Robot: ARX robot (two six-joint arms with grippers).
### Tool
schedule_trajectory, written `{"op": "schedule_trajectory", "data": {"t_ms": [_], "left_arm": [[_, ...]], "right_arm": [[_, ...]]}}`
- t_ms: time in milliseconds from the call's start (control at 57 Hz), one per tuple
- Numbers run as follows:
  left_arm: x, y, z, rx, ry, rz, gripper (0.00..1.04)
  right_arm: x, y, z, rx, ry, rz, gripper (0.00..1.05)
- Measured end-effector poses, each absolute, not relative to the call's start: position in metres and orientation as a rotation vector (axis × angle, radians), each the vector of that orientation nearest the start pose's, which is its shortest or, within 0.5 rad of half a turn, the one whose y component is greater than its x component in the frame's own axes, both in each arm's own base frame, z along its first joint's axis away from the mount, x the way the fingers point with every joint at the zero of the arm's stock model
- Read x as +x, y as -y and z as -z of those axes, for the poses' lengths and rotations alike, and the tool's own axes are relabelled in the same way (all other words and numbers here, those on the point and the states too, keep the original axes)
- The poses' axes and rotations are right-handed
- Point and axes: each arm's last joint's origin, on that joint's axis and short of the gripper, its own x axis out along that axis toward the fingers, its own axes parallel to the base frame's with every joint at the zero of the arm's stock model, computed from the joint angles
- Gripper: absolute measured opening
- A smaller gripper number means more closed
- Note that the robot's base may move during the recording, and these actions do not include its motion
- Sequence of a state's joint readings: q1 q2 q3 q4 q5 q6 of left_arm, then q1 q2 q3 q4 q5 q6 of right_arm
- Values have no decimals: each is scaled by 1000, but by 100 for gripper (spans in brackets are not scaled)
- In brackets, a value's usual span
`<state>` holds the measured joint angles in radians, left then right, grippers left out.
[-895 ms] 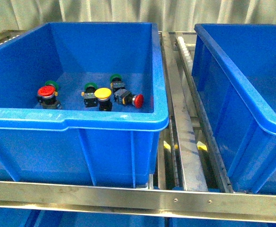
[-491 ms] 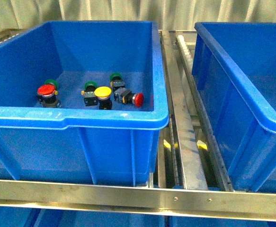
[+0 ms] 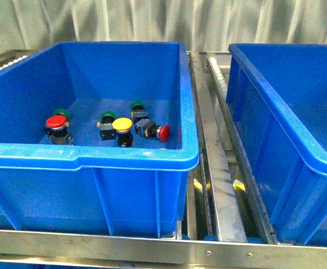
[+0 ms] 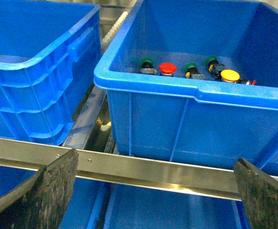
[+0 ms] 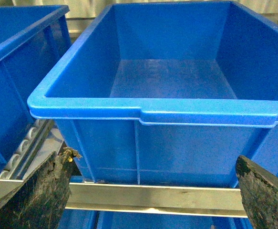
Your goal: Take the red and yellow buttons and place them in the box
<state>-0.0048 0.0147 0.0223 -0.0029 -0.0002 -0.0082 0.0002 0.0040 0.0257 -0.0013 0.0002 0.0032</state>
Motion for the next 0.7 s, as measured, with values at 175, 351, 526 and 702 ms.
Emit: {"op": "schedule_trajectory", "data": {"t_ms": [175,351,526,702], "left_arm": [[97,0,-170,-8,5,5,97],[97,0,-170,-8,5,5,97],[102,2,-174,-163,-163,-17,97],[139,0,-259,-249,-90,-85,97]], "right_arm": [[96,0,-172,3,21,0,99],[96,0,-172,3,20,0,99],[96,0,-172,3,20,1,99],[96,0,-172,3,21,0,99]]}}
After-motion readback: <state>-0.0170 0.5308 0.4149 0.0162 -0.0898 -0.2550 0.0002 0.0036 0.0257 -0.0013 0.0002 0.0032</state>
